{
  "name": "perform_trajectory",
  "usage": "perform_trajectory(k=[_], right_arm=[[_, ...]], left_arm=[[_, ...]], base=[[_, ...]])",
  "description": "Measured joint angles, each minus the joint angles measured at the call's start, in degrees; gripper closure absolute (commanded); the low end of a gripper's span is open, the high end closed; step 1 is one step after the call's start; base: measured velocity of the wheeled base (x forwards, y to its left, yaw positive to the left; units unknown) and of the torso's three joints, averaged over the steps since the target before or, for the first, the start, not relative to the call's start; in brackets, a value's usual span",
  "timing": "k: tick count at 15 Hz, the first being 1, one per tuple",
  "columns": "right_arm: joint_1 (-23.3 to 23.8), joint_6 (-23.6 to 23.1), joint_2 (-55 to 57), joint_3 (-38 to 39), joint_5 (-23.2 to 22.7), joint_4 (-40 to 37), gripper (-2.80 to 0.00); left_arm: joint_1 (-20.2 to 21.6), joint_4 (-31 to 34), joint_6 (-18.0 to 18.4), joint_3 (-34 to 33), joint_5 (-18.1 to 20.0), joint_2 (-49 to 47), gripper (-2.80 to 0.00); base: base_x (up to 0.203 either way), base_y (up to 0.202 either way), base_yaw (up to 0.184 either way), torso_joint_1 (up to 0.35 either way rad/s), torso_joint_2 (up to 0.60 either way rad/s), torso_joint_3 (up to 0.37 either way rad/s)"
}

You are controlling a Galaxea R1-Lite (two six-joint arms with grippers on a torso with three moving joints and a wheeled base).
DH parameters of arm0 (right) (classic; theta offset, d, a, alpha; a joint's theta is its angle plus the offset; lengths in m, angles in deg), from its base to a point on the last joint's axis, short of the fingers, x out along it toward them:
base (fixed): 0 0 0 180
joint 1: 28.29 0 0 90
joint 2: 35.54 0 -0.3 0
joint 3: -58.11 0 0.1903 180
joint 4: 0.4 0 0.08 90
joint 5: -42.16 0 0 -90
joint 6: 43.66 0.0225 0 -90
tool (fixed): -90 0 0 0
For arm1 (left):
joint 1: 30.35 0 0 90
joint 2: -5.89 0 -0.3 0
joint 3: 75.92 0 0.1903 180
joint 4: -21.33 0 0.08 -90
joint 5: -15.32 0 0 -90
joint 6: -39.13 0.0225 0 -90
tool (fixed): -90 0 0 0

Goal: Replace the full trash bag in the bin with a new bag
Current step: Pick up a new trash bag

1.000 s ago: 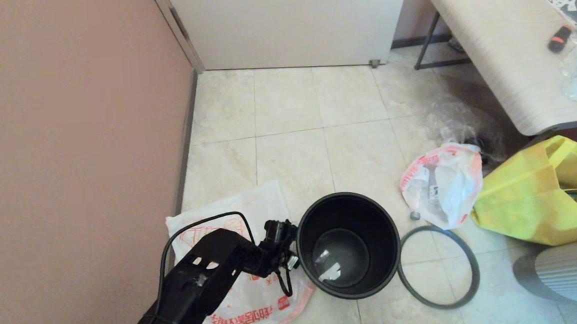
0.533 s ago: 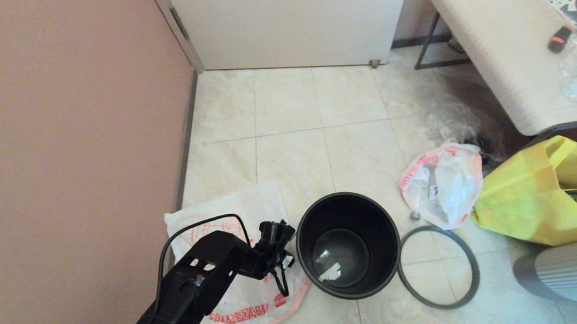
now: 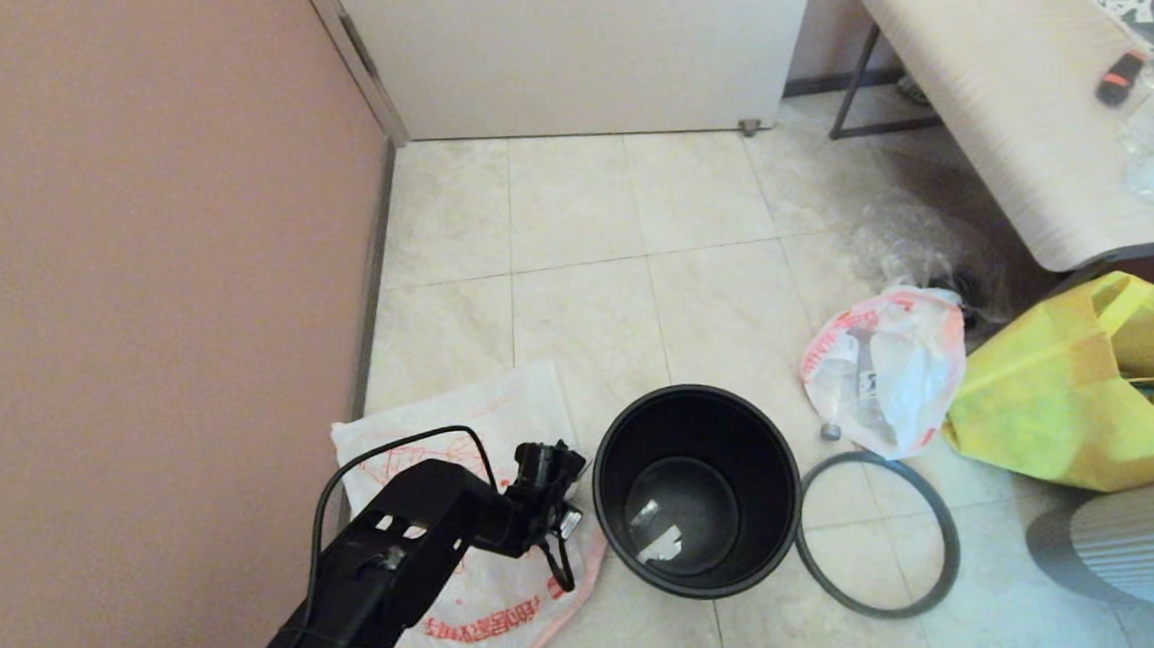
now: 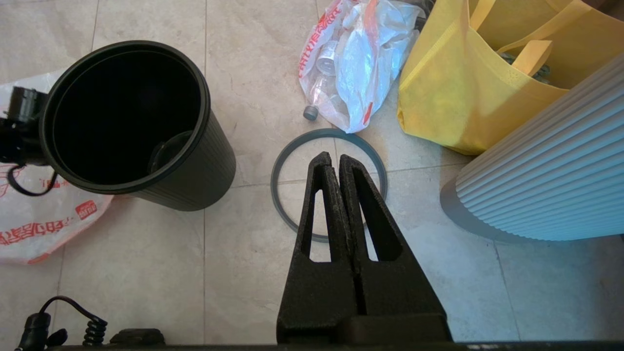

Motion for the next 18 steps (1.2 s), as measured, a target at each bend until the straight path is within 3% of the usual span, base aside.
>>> perform_trajectory(k=[3,7,11,15,18], right_arm=[[0.00,0.00,0.00,0.00,0.00,0.02,0.00],[0.00,0.00,0.00,0.00,-0.02,0.00,0.00],[0.00,0.00,0.00,0.00,-0.02,0.00,0.00],[0.00,0.00,0.00,0.00,0.00,0.00,0.00],[0.00,0.00,0.00,0.00,0.00,0.02,0.00]], left_arm=[[-0.07,4.86,-5.57,-3.87,-0.84,5.36,0.00],[-0.91,17.28,-17.73,-12.26,-1.40,19.68,0.00],[-2.86,26.37,-28.39,-28.15,-1.77,38.98,0.00],[-6.05,31.87,-31.76,-42.78,-1.29,58.74,0.00],[-8.17,40.34,-32.38,-47.19,3.43,71.84,0.00]], base=[[0.000,0.000,0.000,0.000,0.00,0.000],[0.000,0.000,0.000,0.000,0.00,0.000],[0.000,0.000,0.000,0.000,0.00,0.000],[0.000,0.000,0.000,0.000,0.00,0.000],[0.000,0.000,0.000,0.000,0.00,0.000]])
